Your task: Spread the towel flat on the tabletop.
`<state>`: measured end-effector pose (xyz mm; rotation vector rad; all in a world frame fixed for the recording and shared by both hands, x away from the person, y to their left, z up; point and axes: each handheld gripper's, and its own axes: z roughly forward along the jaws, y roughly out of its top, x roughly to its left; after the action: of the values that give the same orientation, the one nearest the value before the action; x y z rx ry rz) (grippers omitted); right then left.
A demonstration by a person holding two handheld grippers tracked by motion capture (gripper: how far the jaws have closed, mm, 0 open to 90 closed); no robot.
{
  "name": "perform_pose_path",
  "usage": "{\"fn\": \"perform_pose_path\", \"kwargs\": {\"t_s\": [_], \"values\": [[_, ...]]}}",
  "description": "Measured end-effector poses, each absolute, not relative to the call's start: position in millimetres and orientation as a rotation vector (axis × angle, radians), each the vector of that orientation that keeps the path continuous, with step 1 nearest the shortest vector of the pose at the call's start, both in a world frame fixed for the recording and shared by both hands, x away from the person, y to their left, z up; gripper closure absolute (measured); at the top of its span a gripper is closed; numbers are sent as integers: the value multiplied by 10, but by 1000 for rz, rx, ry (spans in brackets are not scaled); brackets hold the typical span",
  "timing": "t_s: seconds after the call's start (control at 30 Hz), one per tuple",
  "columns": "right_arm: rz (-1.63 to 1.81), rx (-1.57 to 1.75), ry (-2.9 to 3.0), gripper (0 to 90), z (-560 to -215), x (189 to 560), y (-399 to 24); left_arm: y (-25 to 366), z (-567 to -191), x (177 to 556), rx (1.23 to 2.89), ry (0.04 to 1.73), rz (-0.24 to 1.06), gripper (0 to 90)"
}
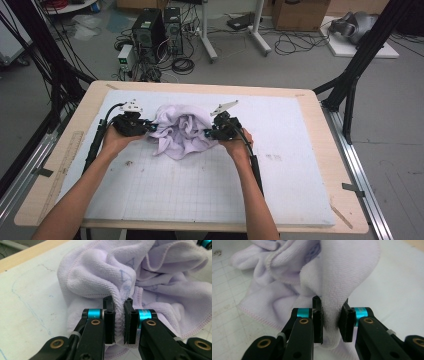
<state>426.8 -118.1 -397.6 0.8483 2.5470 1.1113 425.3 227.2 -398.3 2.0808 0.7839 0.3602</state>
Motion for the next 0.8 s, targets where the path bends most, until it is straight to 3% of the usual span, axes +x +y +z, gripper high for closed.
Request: {"fn": "perform_pose_path", "kwargs": {"t_s": [0.33,0.67,0.8], "values": [[1084,900,2406,766,-3803,4259,-1584,2281,-3968,4272,2035,770,383,817],[1031,950,2322,762,-3895,4399,-1689,2231,-4060,4356,1987,769,401,815],[1042,951,2322,718,-3940,4437,-1714,2227,-4088,4382,1976,772,408,809]]}}
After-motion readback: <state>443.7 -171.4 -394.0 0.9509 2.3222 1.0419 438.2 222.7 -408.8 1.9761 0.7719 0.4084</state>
